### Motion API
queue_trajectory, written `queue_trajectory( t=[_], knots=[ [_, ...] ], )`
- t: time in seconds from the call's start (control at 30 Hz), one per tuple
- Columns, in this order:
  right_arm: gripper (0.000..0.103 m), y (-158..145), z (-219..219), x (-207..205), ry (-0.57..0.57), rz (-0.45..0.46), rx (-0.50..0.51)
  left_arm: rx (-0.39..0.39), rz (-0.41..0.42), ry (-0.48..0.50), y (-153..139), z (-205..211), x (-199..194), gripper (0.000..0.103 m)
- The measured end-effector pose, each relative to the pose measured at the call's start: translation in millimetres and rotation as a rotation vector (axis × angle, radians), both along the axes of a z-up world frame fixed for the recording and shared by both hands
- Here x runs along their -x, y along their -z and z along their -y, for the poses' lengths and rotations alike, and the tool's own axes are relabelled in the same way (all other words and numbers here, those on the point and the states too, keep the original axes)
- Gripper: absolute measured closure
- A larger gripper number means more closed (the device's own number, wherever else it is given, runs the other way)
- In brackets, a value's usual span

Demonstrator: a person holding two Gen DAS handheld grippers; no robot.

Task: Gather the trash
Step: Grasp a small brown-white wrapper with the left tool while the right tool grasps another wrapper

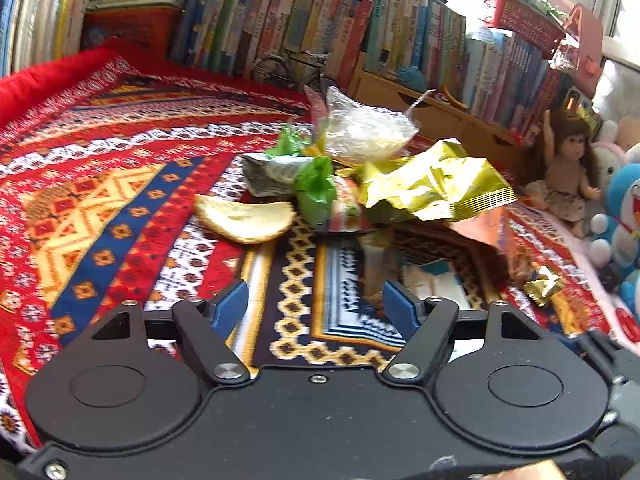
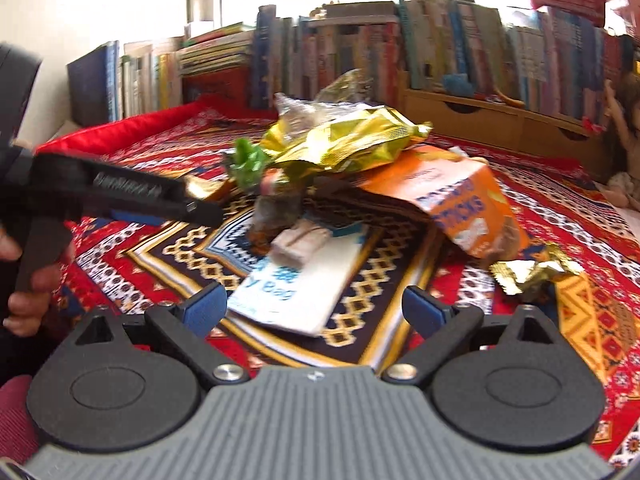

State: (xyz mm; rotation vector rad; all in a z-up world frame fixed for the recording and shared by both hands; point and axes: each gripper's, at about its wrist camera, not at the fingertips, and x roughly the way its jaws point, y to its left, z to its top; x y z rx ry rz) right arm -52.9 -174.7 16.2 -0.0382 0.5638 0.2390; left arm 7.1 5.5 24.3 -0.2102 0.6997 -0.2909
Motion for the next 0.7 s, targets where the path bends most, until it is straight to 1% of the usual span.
queue_trajectory(
  t=[0.13, 0.2, 0.3, 0.4, 0.43, 0.47, 0.53, 0.63, 0.7],
  knots=[
    [0.004, 4, -13, -3, -0.025, -0.005, -0.013, 0.028, -0.02, 0.021, 1, 12, -11, 0.038],
    [0.005, 6, -17, -6, -0.029, -0.009, -0.02, 0.047, -0.043, 0.023, 4, 17, -19, 0.043],
    [0.01, 7, -20, -10, -0.024, -0.009, -0.016, 0.062, -0.066, 0.023, 8, 26, -31, 0.051],
    [0.019, 10, -21, -15, -0.006, -0.018, -0.014, 0.044, -0.066, 0.014, 8, 33, -38, 0.072],
    [0.026, 11, -21, -16, 0.001, -0.021, -0.014, 0.042, -0.075, 0.02, 8, 34, -39, 0.09],
    [0.033, 11, -20, -16, 0.01, -0.019, -0.012, 0.049, -0.084, 0.026, 8, 34, -39, 0.093],
    [0.035, 10, -17, -14, 0.009, -0.011, -0.018, 0.056, -0.062, 0.036, 5, 33, -33, 0.093],
    [0.041, 6, -13, -8, 0.003, -0.001, -0.014, 0.012, -0.022, 0.055, 0, 33, -20, 0.094],
    [0.042, 4, -10, -3, -0.002, -0.003, 0.0, 0.011, -0.015, 0.057, -3, 29, -13, 0.094]
  ],
)
